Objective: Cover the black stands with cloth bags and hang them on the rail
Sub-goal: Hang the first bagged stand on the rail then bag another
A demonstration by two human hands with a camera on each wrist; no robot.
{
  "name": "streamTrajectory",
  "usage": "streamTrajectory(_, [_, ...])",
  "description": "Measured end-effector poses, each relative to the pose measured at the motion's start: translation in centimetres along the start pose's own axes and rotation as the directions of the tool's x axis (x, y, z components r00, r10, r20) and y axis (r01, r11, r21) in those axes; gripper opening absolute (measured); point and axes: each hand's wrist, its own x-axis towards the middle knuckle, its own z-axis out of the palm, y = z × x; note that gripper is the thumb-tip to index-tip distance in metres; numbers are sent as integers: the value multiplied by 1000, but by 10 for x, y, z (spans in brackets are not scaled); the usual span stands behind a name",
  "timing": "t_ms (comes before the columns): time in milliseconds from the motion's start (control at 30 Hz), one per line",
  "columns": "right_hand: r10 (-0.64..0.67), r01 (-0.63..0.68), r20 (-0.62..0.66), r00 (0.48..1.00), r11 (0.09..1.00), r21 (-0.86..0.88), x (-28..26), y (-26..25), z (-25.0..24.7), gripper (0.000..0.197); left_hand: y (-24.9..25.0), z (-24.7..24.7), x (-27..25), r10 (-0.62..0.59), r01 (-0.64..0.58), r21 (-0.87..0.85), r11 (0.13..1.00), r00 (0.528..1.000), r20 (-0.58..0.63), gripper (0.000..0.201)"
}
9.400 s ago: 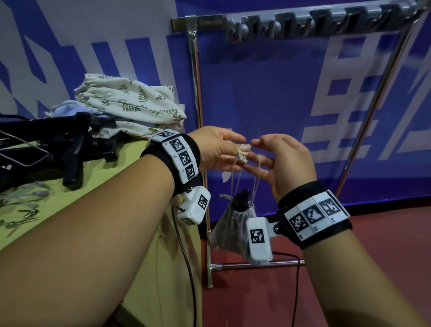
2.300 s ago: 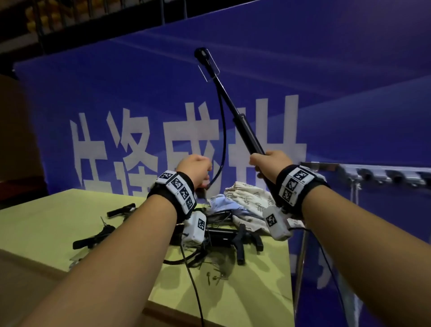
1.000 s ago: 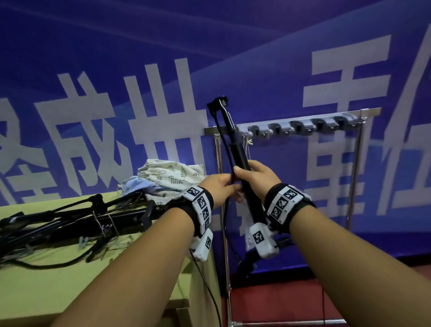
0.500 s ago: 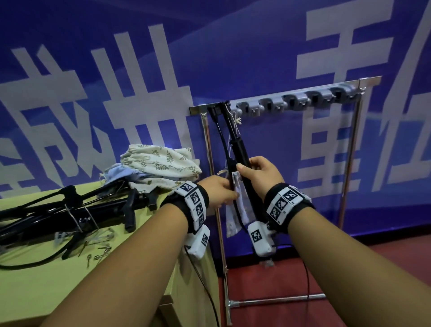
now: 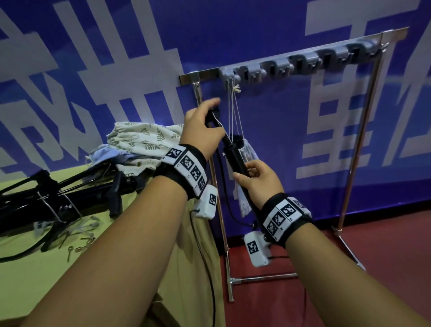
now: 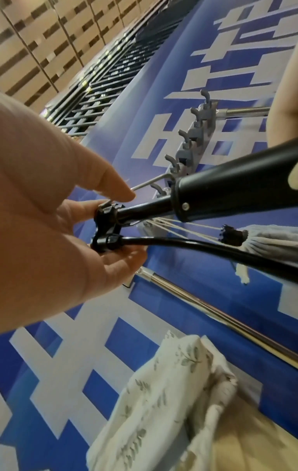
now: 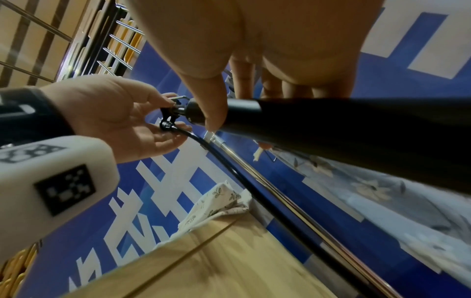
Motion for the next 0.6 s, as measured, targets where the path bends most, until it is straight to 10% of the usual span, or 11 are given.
streamTrajectory(300, [45, -47, 55, 997, 998, 32, -8, 40, 7, 20, -52, 27, 0, -103, 94, -121, 988, 992, -73, 48])
streamTrajectory(600, [74, -95, 103, 992, 971, 221, 6, 38, 14, 28, -69, 40, -10, -141, 153, -83, 985, 981, 133, 52])
